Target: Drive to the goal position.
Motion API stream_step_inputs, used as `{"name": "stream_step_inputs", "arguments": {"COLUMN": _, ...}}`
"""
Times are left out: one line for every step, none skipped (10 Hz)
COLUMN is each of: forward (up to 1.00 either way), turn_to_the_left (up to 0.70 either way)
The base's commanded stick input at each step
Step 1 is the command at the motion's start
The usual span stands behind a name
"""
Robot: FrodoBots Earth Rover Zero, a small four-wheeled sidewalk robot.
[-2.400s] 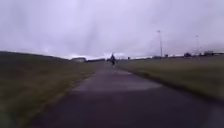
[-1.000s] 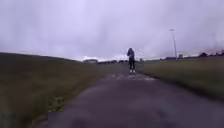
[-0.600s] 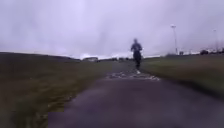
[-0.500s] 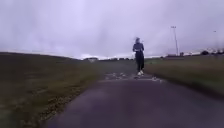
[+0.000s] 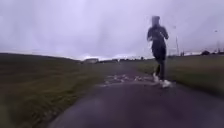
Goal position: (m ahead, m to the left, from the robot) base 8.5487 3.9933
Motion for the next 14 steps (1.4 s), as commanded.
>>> {"name": "stream_step_inputs", "arguments": {"forward": 1.00, "turn_to_the_left": 0.00}}
{"name": "stream_step_inputs", "arguments": {"forward": 1.00, "turn_to_the_left": 0.00}}
{"name": "stream_step_inputs", "arguments": {"forward": 1.00, "turn_to_the_left": -0.01}}
{"name": "stream_step_inputs", "arguments": {"forward": 1.00, "turn_to_the_left": -0.03}}
{"name": "stream_step_inputs", "arguments": {"forward": 1.00, "turn_to_the_left": -0.24}}
{"name": "stream_step_inputs", "arguments": {"forward": 1.00, "turn_to_the_left": -0.30}}
{"name": "stream_step_inputs", "arguments": {"forward": 1.00, "turn_to_the_left": -0.36}}
{"name": "stream_step_inputs", "arguments": {"forward": 1.00, "turn_to_the_left": -0.24}}
{"name": "stream_step_inputs", "arguments": {"forward": 1.00, "turn_to_the_left": -0.11}}
{"name": "stream_step_inputs", "arguments": {"forward": 1.00, "turn_to_the_left": -0.01}}
{"name": "stream_step_inputs", "arguments": {"forward": 1.00, "turn_to_the_left": 0.00}}
{"name": "stream_step_inputs", "arguments": {"forward": 1.00, "turn_to_the_left": 0.00}}
{"name": "stream_step_inputs", "arguments": {"forward": 1.00, "turn_to_the_left": 0.00}}
{"name": "stream_step_inputs", "arguments": {"forward": 1.00, "turn_to_the_left": 0.00}}
